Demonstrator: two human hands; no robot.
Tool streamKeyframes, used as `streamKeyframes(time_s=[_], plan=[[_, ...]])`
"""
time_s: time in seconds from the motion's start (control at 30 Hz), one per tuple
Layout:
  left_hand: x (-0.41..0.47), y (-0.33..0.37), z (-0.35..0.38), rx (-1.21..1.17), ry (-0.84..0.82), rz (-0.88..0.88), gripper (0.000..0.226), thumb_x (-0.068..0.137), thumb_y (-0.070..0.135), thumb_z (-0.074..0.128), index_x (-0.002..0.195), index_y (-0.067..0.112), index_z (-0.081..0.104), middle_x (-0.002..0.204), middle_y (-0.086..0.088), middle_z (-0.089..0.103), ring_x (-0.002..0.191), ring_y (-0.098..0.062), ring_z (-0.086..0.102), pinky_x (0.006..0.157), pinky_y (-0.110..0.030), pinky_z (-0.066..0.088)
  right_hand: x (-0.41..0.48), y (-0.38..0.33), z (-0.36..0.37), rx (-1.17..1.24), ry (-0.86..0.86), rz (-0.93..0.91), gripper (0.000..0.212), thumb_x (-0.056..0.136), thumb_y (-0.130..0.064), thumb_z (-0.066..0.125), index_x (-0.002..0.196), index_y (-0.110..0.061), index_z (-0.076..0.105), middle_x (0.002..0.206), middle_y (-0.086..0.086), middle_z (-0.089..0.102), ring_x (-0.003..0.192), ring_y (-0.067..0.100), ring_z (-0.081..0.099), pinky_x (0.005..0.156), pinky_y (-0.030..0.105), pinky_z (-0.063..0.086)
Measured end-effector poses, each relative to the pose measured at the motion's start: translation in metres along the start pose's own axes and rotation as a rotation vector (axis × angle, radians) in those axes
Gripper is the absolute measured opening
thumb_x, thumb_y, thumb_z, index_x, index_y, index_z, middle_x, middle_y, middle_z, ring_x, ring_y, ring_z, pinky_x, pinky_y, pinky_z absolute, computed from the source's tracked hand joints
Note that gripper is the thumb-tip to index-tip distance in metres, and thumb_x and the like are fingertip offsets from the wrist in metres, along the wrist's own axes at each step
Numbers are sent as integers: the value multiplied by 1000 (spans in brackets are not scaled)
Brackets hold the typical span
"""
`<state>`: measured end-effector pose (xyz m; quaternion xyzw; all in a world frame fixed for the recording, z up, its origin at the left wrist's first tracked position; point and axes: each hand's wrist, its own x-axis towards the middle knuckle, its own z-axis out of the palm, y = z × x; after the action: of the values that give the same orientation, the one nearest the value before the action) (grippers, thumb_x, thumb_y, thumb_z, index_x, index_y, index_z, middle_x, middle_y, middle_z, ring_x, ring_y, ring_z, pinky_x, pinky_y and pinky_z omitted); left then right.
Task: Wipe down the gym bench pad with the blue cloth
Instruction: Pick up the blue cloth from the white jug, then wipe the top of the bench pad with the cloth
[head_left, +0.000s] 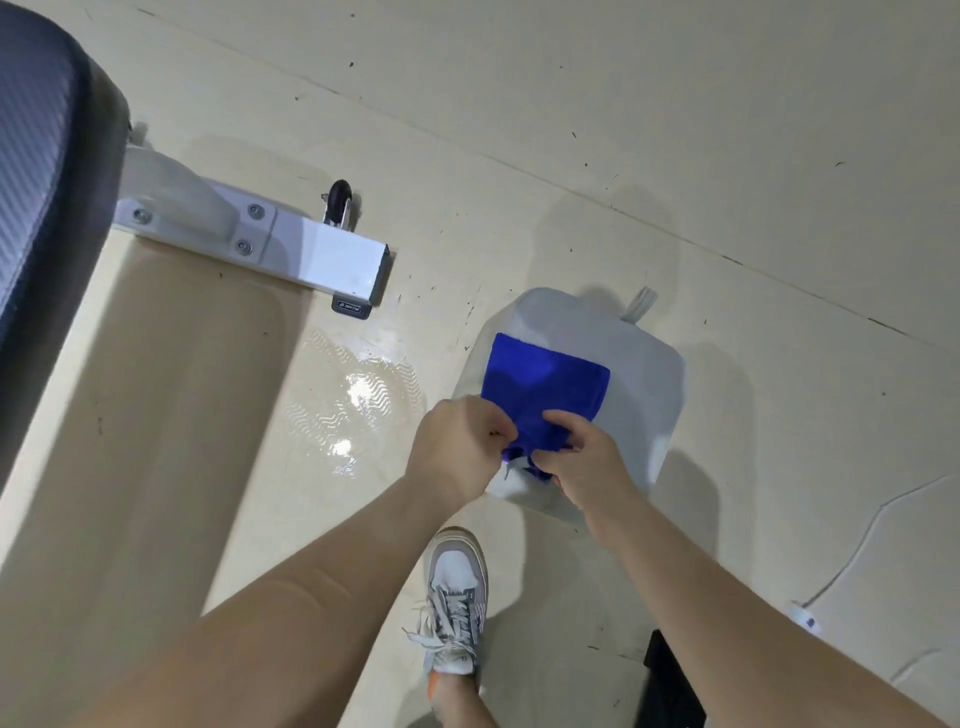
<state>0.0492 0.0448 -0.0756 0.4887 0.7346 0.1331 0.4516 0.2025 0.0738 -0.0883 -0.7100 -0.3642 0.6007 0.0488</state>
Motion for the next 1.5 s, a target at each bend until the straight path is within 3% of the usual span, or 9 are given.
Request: streamKeyframes(time_s=[0.2,0.4,0.6,0.7,0.97,1.17,1.3,1.4,1.5], plan=[[-13,21,-59,-440,-61,-153,31,65,-6,76,71,23,68,65,5,62,62,-13,59,65,-23,51,-43,-58,-17,44,-34,-43,19,85,-1,68,105,-1,71,63,-3,67,48,0,55,52,11,43],[-48,9,-123,-553,-223,-222,8,73,9,80,77,12,74,71,-5,68,64,-14,58,67,-25,47,-91,-160,-11,-205,-71,-297,6,84,-15,72,85,-17,77,68,2,67,58,7,53,63,20,47],[-76,-1,-169,-779,79,-205,24,84,28,62,64,17,57,65,-7,52,62,-17,46,64,-29,36,-121,-232,44,-749,-43,-685,18,87,-22,64,75,-17,76,69,7,66,69,20,58,67,33,48],[-82,-3,-192,-903,238,-169,28,88,22,65,69,8,49,54,9,41,53,-10,36,53,-21,29,-129,-255,67,-715,-26,-753,25,91,-21,59,72,-14,73,69,-1,67,71,17,58,70,34,47],[-85,-54,-232,-239,179,-246,40,86,47,62,64,23,40,49,10,42,48,-10,36,47,-24,29,-137,-317,130,-384,-19,-801,26,94,-14,56,72,-15,69,58,-8,64,55,-2,57,52,7,38],[-75,-71,-298,-884,472,-190,23,94,33,53,92,10,59,79,-7,66,70,-30,57,67,-40,49,-130,-369,222,-240,-62,-954,21,90,-21,60,73,-26,70,67,-12,68,72,13,67,77,42,56],[-53,-88,-365,-1494,792,-333,14,99,15,45,93,14,57,73,-2,61,60,-14,53,51,-24,44,-125,-394,283,-202,-150,-1045,15,92,-18,60,82,-22,71,75,-15,67,74,8,62,74,30,53],[-33,-121,-410,-1786,1021,-286,16,98,4,44,90,10,57,70,-1,65,62,-12,62,57,-24,54,-110,-387,322,-319,-179,-1118,13,92,-18,59,94,-19,71,87,-7,65,81,6,60,75,19,47],[-14,-153,-424,-1770,1067,-266,27,97,3,48,123,10,48,92,-4,65,84,-12,67,76,-23,56,-77,-362,346,-780,-297,-1058,45,91,-36,60,133,-21,53,126,-2,50,110,8,51,96,30,45]])
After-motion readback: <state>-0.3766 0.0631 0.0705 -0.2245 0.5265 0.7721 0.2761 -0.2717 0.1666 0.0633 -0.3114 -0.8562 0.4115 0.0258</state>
